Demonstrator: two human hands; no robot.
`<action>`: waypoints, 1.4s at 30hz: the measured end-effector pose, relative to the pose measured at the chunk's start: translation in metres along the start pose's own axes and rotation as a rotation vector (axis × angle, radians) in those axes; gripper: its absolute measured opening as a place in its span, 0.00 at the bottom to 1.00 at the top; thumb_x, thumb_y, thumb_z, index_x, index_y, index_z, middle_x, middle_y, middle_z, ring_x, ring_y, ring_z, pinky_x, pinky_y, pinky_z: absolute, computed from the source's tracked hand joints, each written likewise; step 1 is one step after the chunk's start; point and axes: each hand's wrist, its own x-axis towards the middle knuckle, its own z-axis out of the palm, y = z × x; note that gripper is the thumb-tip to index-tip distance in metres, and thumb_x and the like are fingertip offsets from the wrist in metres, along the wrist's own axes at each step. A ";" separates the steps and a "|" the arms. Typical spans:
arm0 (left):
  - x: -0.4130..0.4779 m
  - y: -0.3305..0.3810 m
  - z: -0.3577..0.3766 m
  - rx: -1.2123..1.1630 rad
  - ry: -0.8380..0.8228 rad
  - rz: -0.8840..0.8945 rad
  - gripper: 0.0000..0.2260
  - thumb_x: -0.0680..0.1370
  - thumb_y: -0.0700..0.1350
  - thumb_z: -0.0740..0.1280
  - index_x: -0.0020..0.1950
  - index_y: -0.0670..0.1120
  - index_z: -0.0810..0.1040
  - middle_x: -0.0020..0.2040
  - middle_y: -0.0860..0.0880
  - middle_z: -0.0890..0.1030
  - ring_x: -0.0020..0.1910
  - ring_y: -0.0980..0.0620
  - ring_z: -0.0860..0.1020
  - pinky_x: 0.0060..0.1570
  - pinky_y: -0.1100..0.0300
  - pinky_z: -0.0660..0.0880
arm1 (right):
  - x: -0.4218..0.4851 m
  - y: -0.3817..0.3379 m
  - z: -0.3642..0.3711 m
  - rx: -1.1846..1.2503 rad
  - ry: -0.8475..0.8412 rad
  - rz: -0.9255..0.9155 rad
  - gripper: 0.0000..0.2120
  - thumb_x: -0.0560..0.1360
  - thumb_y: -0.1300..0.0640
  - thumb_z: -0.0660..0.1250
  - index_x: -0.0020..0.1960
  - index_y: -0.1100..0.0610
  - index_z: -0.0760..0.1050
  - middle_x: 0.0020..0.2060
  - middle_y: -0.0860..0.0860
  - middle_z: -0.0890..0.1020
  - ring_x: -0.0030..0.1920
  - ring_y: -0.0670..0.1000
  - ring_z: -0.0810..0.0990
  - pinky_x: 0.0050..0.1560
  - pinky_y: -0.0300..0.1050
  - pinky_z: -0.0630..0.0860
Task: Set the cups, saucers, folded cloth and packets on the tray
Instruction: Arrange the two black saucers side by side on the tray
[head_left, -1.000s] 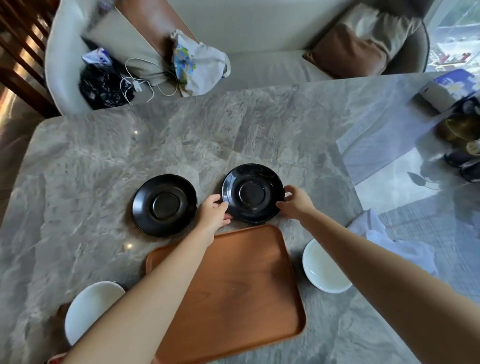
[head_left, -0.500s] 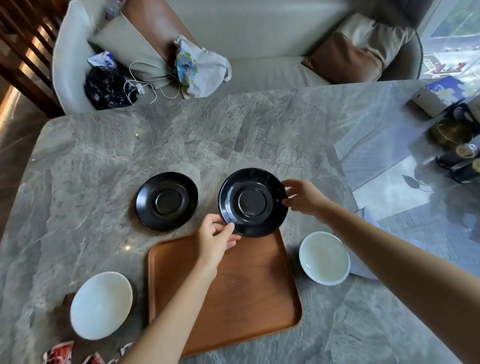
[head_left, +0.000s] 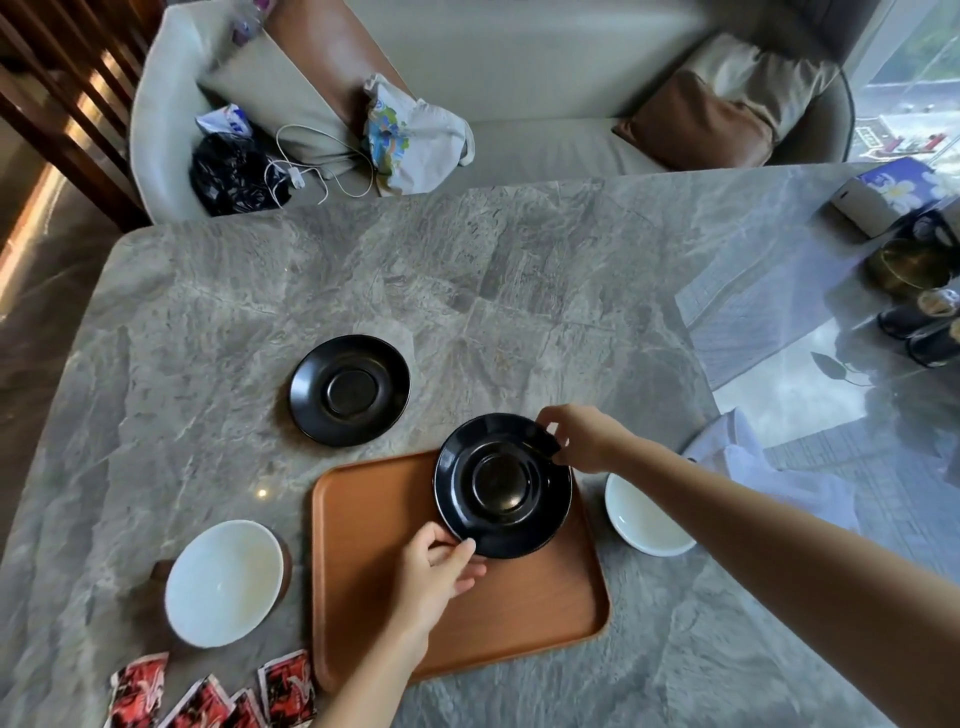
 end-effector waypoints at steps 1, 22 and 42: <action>-0.001 -0.002 -0.001 -0.002 -0.012 -0.020 0.05 0.77 0.38 0.65 0.42 0.40 0.71 0.41 0.42 0.85 0.38 0.50 0.84 0.42 0.57 0.80 | -0.001 0.000 0.002 -0.029 -0.013 0.007 0.16 0.72 0.61 0.67 0.58 0.53 0.74 0.50 0.54 0.81 0.52 0.57 0.79 0.53 0.52 0.77; 0.002 -0.002 -0.007 0.155 -0.107 -0.082 0.07 0.78 0.42 0.64 0.44 0.40 0.73 0.42 0.43 0.85 0.39 0.50 0.85 0.40 0.59 0.77 | 0.001 0.002 0.002 -0.348 0.091 0.038 0.13 0.72 0.49 0.69 0.56 0.47 0.76 0.48 0.50 0.81 0.47 0.54 0.80 0.38 0.44 0.69; 0.004 0.000 0.000 0.209 -0.051 -0.053 0.09 0.74 0.45 0.70 0.43 0.41 0.74 0.39 0.42 0.85 0.33 0.51 0.83 0.30 0.64 0.74 | 0.005 0.004 0.002 -0.114 0.067 0.054 0.16 0.71 0.65 0.66 0.55 0.51 0.79 0.48 0.54 0.83 0.48 0.57 0.81 0.48 0.51 0.79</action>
